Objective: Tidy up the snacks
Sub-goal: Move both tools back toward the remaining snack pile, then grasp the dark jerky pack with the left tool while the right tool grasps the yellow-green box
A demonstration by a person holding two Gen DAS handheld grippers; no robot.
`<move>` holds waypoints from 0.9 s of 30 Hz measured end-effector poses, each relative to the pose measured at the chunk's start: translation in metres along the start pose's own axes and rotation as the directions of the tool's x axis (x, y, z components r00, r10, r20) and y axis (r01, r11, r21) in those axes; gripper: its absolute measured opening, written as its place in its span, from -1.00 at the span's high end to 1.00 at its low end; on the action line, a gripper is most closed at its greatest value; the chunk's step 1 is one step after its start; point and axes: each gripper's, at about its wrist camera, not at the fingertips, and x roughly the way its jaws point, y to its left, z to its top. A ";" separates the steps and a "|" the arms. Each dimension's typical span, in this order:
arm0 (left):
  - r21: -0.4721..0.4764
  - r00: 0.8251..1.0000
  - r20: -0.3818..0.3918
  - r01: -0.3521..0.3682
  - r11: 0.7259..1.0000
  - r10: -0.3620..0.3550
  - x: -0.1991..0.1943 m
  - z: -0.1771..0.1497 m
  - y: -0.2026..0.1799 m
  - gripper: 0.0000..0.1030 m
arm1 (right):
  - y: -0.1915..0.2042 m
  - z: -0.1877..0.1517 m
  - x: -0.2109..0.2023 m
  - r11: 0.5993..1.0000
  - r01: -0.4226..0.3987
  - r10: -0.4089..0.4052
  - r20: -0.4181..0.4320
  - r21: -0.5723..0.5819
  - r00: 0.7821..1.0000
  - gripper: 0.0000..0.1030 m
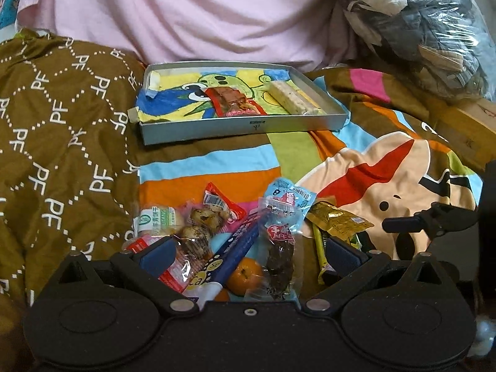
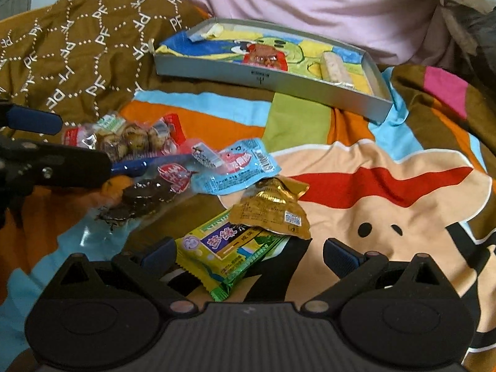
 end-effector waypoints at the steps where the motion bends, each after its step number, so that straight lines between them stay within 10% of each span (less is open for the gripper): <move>1: -0.006 1.000 -0.003 0.004 1.000 -0.004 0.001 0.000 0.001 -0.98 | -0.001 -0.001 0.001 1.000 -0.003 0.003 -0.005 0.006 1.000 -0.99; 14: 0.063 0.999 -0.048 0.028 0.998 -0.025 0.012 -0.002 -0.011 -0.98 | -0.038 -0.004 -0.010 0.984 0.073 -0.069 -0.026 0.163 0.997 -0.99; 27: 0.276 0.991 -0.133 0.065 0.959 -0.029 0.038 -0.008 -0.045 -0.67 | -0.079 0.005 -0.014 0.911 -0.098 0.094 0.031 0.401 0.995 -0.99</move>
